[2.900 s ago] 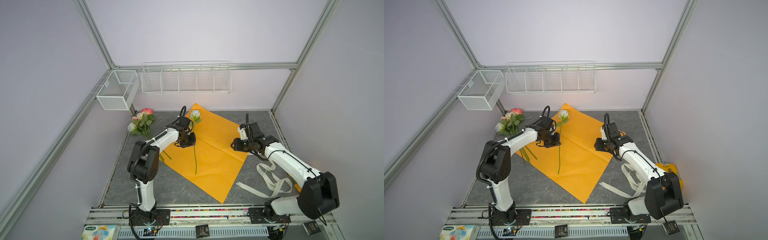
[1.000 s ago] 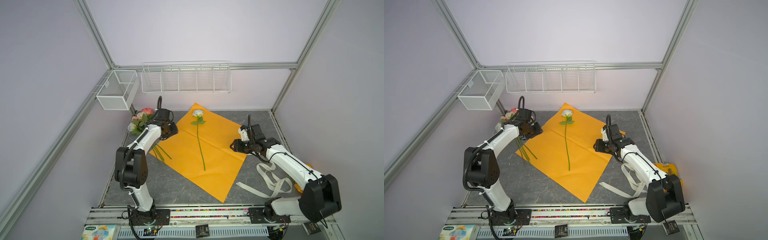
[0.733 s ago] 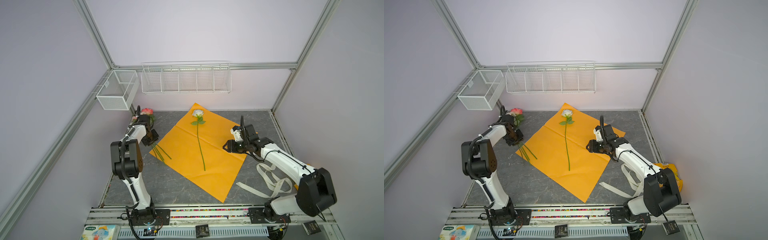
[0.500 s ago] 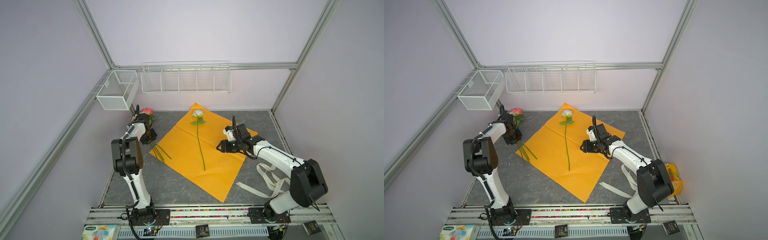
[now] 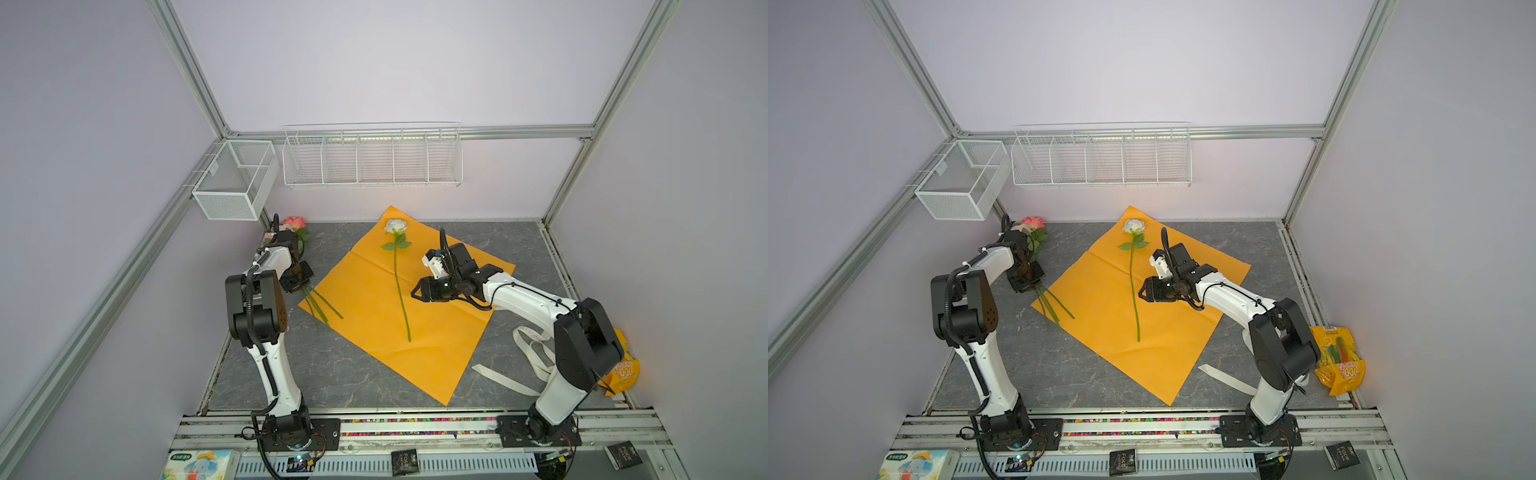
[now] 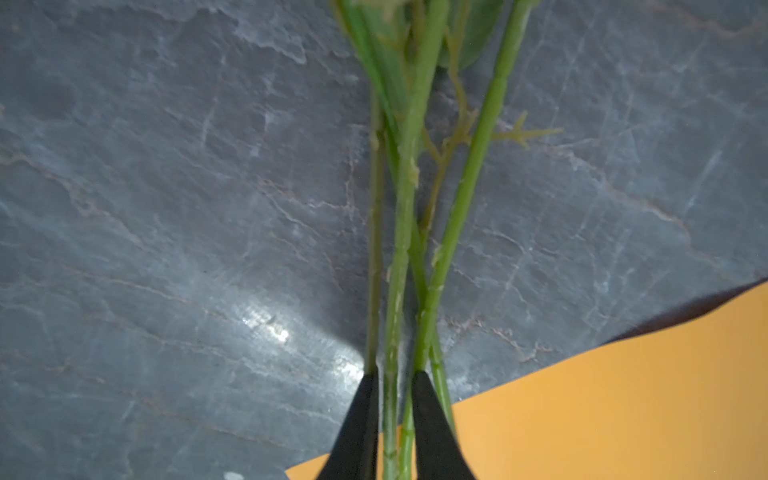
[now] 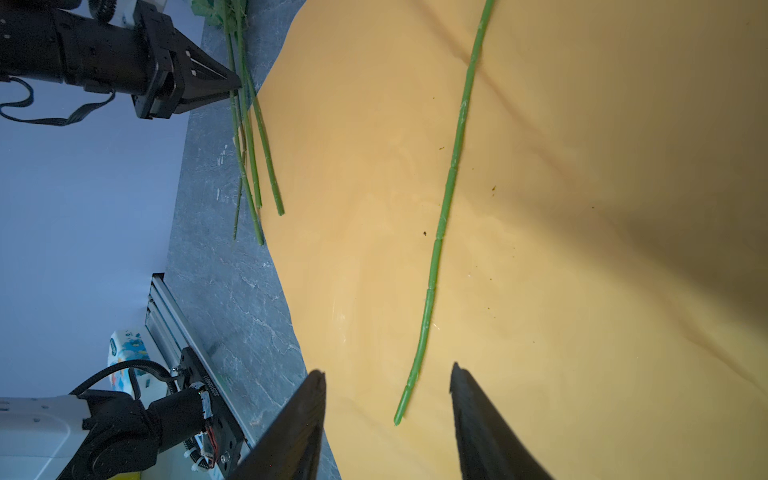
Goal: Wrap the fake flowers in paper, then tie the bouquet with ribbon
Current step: 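Return the left gripper to the rose bunch and grasp another stem, then carry the second rose onto the sheet beside the first with the left gripper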
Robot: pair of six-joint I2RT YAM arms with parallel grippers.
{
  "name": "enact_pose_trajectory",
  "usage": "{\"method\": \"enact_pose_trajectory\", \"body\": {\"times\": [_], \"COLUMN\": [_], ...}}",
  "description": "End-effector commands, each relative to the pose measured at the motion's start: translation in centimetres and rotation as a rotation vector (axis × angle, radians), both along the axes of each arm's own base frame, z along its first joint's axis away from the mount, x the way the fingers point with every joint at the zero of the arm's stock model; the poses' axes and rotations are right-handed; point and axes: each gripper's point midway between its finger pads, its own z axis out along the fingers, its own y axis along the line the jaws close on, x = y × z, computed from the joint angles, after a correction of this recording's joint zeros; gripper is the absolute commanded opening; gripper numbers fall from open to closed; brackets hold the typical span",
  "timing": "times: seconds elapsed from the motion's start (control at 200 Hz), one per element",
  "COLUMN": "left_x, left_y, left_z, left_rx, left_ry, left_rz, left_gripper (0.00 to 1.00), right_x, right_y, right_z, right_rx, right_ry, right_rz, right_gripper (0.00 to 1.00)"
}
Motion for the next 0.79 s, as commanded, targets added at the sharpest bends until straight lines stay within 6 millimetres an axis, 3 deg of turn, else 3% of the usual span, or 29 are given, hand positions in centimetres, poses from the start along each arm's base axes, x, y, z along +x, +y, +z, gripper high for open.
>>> {"method": "enact_pose_trajectory", "body": {"times": [0.0,0.14,0.46,0.605,0.79], "left_x": [0.3,0.2,-1.6,-2.1,-2.9], "left_y": [0.3,-0.2,-2.8,-6.3,-13.2], "left_z": [0.0,1.2,6.9,8.2,9.4], "left_rx": [-0.002,-0.023,0.007,-0.020,-0.073], "left_ry": [0.000,-0.025,-0.104,-0.127,-0.166], "left_rz": [-0.002,-0.016,-0.110,-0.165,-0.275], "left_gripper": [0.11,0.00,0.02,0.00,0.00], "right_x": [-0.1,-0.2,-0.7,-1.3,-2.1], "right_y": [0.5,0.1,-1.0,-2.0,-4.1], "right_z": [0.3,0.4,1.3,1.8,2.6], "right_rx": [0.012,-0.001,-0.017,-0.031,-0.081], "right_ry": [0.009,0.002,-0.020,-0.038,-0.081], "right_rz": [0.004,-0.004,-0.041,-0.065,-0.113], "right_gripper": [0.52,0.52,0.52,0.52,0.52]}}
